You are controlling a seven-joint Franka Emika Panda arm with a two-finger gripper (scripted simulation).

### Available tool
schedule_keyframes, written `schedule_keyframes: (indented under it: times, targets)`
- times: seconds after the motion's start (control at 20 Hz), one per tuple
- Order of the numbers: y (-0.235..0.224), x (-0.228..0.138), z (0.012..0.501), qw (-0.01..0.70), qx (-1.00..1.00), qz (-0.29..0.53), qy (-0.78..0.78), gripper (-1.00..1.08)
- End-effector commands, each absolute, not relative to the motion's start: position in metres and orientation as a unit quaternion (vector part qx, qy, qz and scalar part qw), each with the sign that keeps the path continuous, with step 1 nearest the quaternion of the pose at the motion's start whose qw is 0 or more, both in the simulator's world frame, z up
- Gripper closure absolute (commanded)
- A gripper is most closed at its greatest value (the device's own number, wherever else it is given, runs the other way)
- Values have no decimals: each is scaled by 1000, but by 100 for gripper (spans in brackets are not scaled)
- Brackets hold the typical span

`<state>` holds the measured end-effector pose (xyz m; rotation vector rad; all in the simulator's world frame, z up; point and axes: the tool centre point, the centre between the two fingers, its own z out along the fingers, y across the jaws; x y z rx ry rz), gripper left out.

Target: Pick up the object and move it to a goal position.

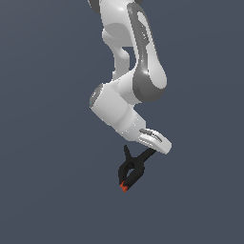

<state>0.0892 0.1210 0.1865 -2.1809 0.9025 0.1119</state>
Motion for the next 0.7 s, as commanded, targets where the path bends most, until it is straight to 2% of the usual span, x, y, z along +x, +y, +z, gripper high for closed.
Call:
schedule_keyframes:
  times: [0.0, 0.3, 0.65]
  targets:
    - [125, 110, 226, 400, -855, -6, 330, 108]
    - [136, 137, 315, 438, -848, -110, 276, 108]
    - [144, 141, 396, 467, -831, -201, 224, 108]
